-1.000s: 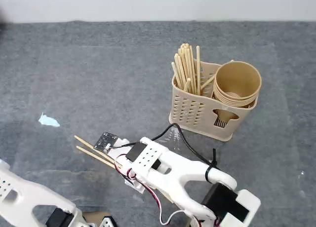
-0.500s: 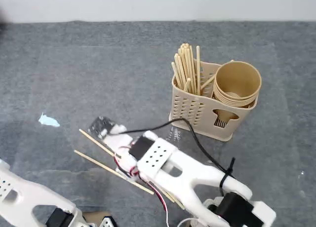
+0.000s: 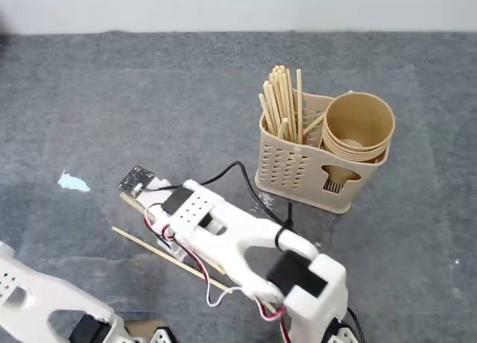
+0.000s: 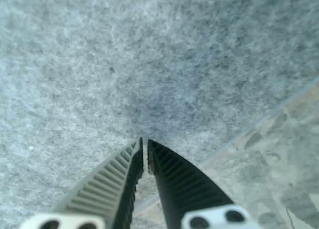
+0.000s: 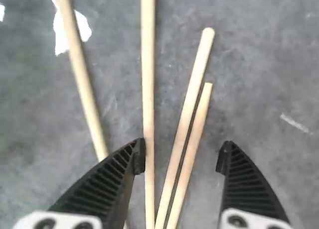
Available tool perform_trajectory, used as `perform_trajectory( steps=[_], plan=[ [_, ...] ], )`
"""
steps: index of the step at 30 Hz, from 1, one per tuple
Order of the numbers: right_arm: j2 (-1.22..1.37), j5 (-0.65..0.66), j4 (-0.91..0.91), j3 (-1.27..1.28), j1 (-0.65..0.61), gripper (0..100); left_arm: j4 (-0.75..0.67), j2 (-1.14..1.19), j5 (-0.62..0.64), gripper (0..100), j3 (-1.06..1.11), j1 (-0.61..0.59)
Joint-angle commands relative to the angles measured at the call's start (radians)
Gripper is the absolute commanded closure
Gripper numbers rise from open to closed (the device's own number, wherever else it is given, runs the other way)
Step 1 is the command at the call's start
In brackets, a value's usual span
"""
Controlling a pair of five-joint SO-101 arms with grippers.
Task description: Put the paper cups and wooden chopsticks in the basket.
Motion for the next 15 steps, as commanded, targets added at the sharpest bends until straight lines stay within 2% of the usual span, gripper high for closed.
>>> perform_trajectory(
  steps=[1,5,12,15],
  plan=[
    [0.025,-0.011,0.004,-0.068,0.045,75.3,0.006,-0.012,-0.009,99,-0.005,-0.006],
    [0.062,-0.006,0.005,-0.061,0.058,78.3,0.006,-0.012,-0.009,99,-0.005,-0.006],
    [0.094,-0.006,-0.004,-0.064,0.062,98.1,0.006,-0.012,-0.009,99,-0.005,-0.008],
    [0.091,-0.005,-0.004,-0.063,0.062,98.9,0.006,-0.012,-0.011,99,-0.005,-0.008]
  ],
)
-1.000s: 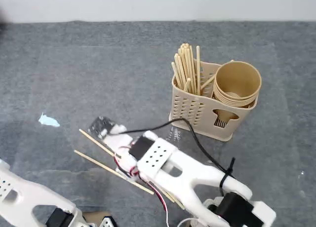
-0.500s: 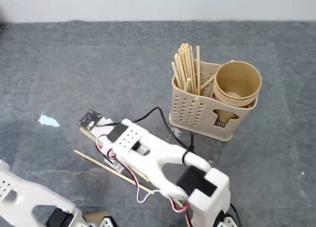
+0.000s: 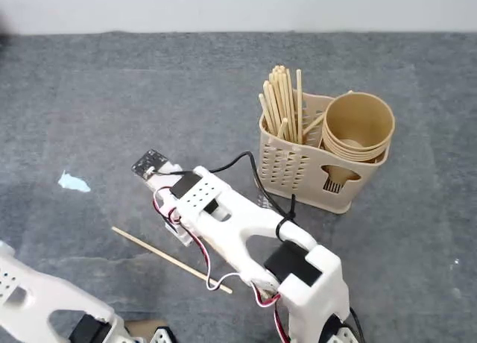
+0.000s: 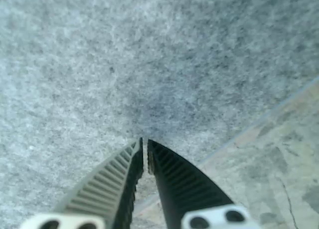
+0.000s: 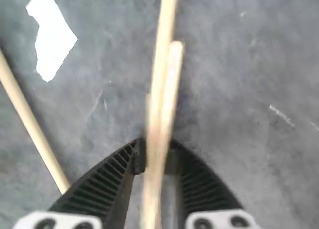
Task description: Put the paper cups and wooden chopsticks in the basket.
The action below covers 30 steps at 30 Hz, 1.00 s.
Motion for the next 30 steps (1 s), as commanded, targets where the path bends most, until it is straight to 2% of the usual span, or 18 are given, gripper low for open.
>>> perform_trajectory(
  steps=[1,9,20,25,30],
  plan=[
    [0.018,-0.002,-0.004,-0.003,-0.005,99.1,0.006,-0.012,-0.011,99,-0.005,-0.008],
    [-0.076,-0.002,0.007,-0.005,-0.005,99.1,0.006,-0.012,-0.011,99,-0.005,-0.008],
    [-0.498,0.0,0.07,-0.008,0.022,99.1,0.006,-0.012,-0.011,99,-0.004,-0.008],
    [-0.697,0.0,0.051,-0.008,0.022,99.1,0.006,-0.012,-0.011,99,-0.004,-0.008],
    [-0.86,-0.003,-0.045,-0.008,0.042,99.1,0.008,-0.012,-0.011,99,-0.004,-0.008]
  ],
)
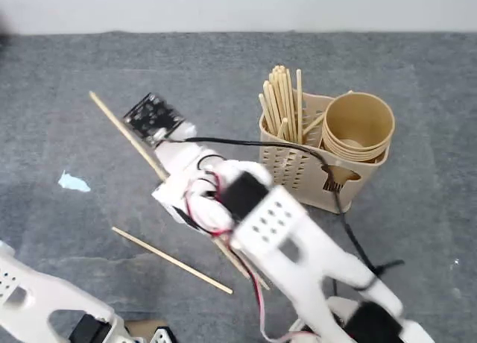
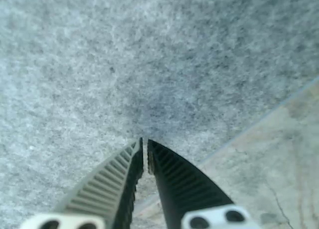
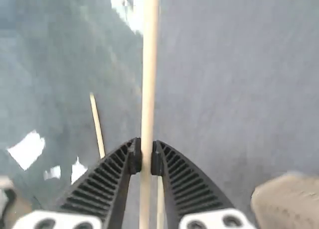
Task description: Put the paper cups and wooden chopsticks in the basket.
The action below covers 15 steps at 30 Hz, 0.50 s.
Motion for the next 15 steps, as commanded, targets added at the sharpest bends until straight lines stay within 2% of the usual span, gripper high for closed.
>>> perform_trajectory(
  steps=[1,7,15],
  plan=[
    [-0.153,-0.006,-0.088,-0.026,0.035,99.1,0.008,-0.012,-0.011,99,-0.004,-0.008],
    [-0.277,-0.005,-0.232,-0.026,0.113,99.1,0.008,-0.012,-0.011,99,-0.004,-0.008],
    [-0.397,-0.005,-0.469,-0.026,0.302,99.1,0.008,-0.012,-0.011,99,-0.004,-0.008]
  ],
)
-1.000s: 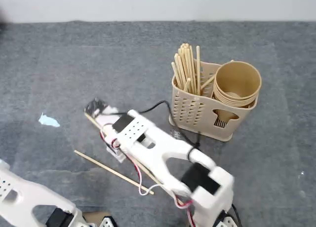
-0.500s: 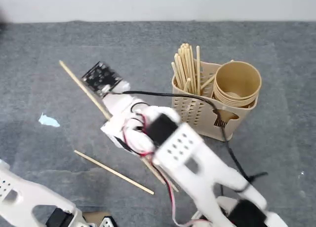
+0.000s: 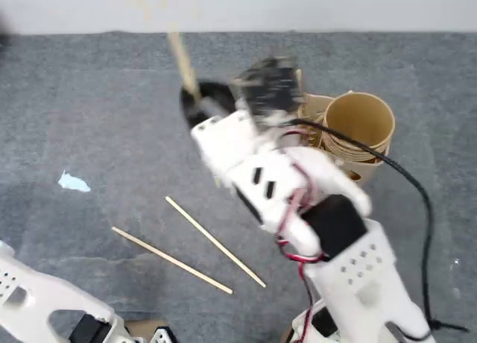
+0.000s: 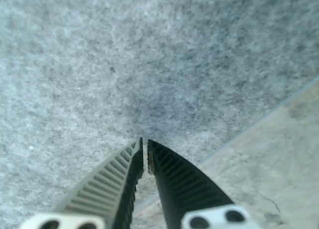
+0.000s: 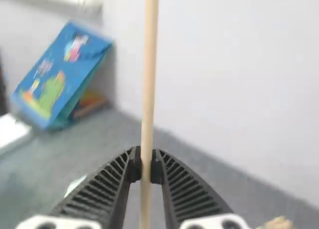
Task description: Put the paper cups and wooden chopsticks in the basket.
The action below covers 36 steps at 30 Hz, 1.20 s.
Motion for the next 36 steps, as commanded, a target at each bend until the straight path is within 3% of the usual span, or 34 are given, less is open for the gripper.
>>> perform_trajectory(
  steps=[1,12,19,32,36],
  plan=[
    [-0.084,-0.005,-0.12,-0.026,0.084,99.1,0.008,-0.012,-0.011,99,-0.004,-0.008],
    [-0.176,-0.005,-0.292,-0.017,0.286,99.1,0.006,-0.012,-0.011,99,-0.004,-0.006],
    [-0.056,-0.005,-0.326,0.048,0.444,99.1,0.008,-0.012,-0.011,99,-0.004,-0.006],
    [0.056,-0.003,-0.341,0.258,0.47,98.7,0.012,-0.012,-0.011,99,-0.004,-0.008],
    [0.047,-0.003,-0.262,0.245,0.463,88.2,0.012,-0.012,-0.011,99,-0.004,-0.008]
  ],
)
